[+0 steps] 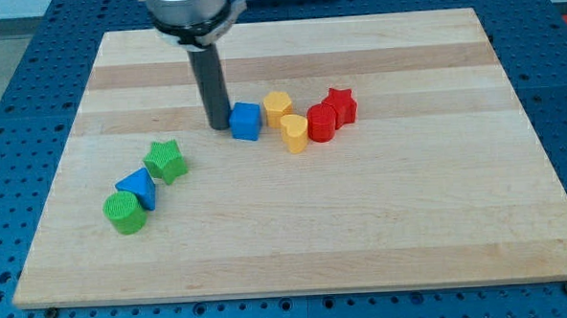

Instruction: Move arm to the left of blue triangle

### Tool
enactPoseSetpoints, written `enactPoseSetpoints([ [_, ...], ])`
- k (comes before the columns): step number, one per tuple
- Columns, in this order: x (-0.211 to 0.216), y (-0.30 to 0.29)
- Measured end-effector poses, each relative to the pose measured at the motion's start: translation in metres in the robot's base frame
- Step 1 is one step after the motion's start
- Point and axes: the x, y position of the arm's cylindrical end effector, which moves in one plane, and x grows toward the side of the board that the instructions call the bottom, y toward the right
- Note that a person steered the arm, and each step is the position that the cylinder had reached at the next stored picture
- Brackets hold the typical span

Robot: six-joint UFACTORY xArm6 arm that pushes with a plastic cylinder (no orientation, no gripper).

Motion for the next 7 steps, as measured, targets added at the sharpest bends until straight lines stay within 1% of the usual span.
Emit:
enactPoseSetpoints([
  [1, 0.000, 0.020],
  [2, -0.001, 0.007],
  [4, 0.001, -0.071],
  [6, 0.034, -0.133],
  [7, 0.055, -0.148],
])
